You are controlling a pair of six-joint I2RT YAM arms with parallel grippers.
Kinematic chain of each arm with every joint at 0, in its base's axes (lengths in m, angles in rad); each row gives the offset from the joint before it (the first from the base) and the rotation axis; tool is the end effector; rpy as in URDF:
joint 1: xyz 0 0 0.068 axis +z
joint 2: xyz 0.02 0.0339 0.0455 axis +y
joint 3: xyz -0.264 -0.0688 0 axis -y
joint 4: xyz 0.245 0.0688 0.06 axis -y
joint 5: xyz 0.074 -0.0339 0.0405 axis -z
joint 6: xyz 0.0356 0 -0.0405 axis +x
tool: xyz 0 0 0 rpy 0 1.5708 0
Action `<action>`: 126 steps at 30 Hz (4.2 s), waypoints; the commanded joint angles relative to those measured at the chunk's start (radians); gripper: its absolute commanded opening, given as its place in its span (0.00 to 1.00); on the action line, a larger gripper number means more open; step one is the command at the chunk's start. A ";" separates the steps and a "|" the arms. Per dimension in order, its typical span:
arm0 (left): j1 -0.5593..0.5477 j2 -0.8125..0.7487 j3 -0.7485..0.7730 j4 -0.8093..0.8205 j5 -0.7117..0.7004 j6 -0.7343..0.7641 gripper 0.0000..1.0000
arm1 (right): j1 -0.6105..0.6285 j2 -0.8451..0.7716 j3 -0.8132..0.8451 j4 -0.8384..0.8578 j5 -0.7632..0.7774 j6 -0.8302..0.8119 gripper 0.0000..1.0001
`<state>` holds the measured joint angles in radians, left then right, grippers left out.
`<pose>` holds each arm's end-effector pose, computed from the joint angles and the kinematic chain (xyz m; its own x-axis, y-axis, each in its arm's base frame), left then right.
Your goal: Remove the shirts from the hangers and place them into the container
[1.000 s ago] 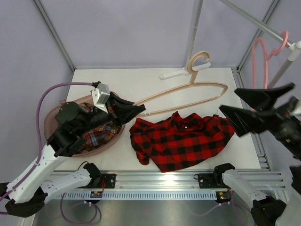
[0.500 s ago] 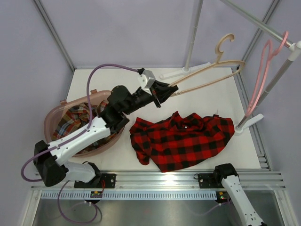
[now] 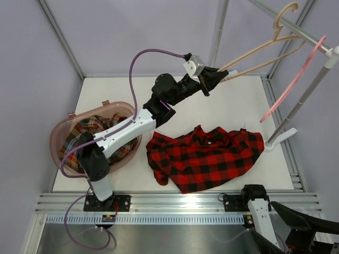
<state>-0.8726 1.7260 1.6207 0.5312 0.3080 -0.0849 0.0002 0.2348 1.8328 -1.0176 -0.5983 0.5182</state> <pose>0.2547 -0.3203 0.4528 0.1877 -0.3493 -0.9180 0.9267 0.3728 0.0476 -0.2169 0.0200 0.4749 0.2430 0.4093 -0.8794 -0.6809 0.7177 0.1459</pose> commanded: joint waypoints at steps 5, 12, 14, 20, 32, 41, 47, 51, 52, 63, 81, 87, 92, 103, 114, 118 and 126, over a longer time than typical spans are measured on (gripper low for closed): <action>-0.005 0.173 0.267 0.089 0.036 -0.003 0.00 | -0.037 -0.046 0.003 -0.136 -0.092 0.011 0.96; -0.006 0.263 0.378 0.038 0.052 -0.015 0.00 | -0.071 -0.041 0.052 -0.205 -0.097 -0.033 0.97; -0.006 0.271 0.380 0.041 0.052 -0.018 0.00 | -0.069 -0.043 0.052 -0.210 -0.086 -0.033 0.97; -0.006 0.273 0.344 0.058 0.051 -0.027 0.00 | -0.071 -0.042 0.051 -0.220 -0.081 -0.050 0.97; -0.006 0.241 0.240 0.067 0.051 -0.030 0.00 | -0.071 -0.051 0.043 -0.220 -0.077 -0.067 0.97; -0.006 0.251 0.231 0.041 0.051 -0.022 0.00 | -0.071 -0.045 0.052 -0.211 -0.086 -0.061 0.98; -0.006 0.161 0.081 0.081 -0.024 -0.023 0.32 | -0.071 -0.040 0.045 -0.200 -0.087 -0.046 0.98; -0.005 0.058 -0.048 0.050 -0.102 0.031 0.62 | -0.071 -0.028 0.016 -0.226 -0.064 -0.024 0.99; -0.005 0.006 -0.076 0.037 -0.118 0.045 0.64 | -0.071 -0.034 -0.001 -0.226 -0.060 -0.017 0.99; 0.096 -0.428 -0.387 -0.490 -0.386 -0.093 0.99 | -0.072 -0.109 -0.178 -0.162 -0.092 0.046 0.99; -0.097 -0.125 -0.392 -0.522 -0.241 0.069 0.98 | -0.072 -0.101 -0.124 -0.216 -0.129 0.062 0.99; -0.098 0.075 -0.242 -0.642 -0.242 0.037 0.97 | -0.072 -0.095 -0.093 -0.248 -0.117 0.034 0.99; -0.100 0.150 -0.197 -0.698 -0.305 -0.044 0.96 | -0.071 -0.104 -0.138 -0.254 -0.112 0.031 1.00; -0.063 0.102 -0.222 -0.801 -0.367 -0.166 0.99 | -0.072 -0.126 -0.239 -0.279 -0.077 0.020 1.00; 0.118 0.173 -0.286 -0.656 0.354 -0.334 0.99 | -0.072 -0.126 -0.234 -0.277 -0.075 0.011 0.99; 0.126 0.201 -0.361 -0.475 0.478 -0.435 0.99 | -0.072 -0.124 -0.221 -0.276 -0.067 0.008 0.99; 0.078 0.242 -0.444 -0.427 0.514 -0.438 0.99 | -0.071 -0.124 -0.202 -0.282 -0.055 -0.001 0.99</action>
<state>-0.7643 1.9678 1.1988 0.0292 0.7292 -0.5026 -0.0681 0.1120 1.6283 -1.3033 -0.6670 0.5308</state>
